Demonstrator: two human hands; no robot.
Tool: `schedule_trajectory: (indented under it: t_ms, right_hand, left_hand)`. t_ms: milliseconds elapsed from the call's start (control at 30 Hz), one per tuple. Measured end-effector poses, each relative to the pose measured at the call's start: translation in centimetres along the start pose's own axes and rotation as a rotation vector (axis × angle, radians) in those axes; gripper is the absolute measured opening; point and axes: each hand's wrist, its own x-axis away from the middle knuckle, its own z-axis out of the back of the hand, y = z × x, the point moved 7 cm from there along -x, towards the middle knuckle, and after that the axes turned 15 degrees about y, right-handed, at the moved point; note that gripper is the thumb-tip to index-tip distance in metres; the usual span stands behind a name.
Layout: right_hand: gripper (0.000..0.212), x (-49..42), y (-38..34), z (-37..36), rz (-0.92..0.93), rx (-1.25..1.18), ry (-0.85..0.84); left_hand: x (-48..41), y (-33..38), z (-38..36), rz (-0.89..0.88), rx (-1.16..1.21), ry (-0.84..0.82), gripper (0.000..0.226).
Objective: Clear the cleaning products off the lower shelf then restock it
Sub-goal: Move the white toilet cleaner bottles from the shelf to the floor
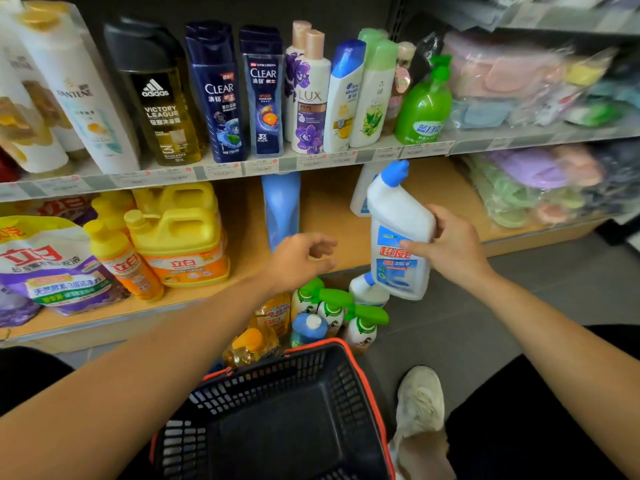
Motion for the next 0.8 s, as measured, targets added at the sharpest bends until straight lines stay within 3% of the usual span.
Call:
schedule_trajectory:
  t_ms: [233,300,367,533,800]
  right_hand:
    - [0.052,-0.6,3.6,2.6,-0.184,0.114,0.087]
    - [0.05,-0.2,5.6,2.1,-0.26,0.174,0.093]
    - [0.047,0.7,8.0,1.4,-0.335,0.247,0.09]
    - [0.057,3.9,14.3,-0.8,-0.519,0.365,0.131]
    - [0.068,8.5,21.6,-5.4,-0.72,0.302,0.254]
  left_hand:
    - [0.7,-5.4,-5.8,-0.156,-0.508,-0.219,0.05]
    - [1.3,-7.2,-7.4,-0.097,-0.597,-0.232,0.058]
    - [2.4,-8.7,-8.9,-0.04,-0.598,-0.218,0.06]
    - [3.8,-9.9,-10.1,-0.119,-0.519,-0.017,0.051]
    - [4.3,-10.9,-10.0,-0.205,-0.352,0.156,0.03]
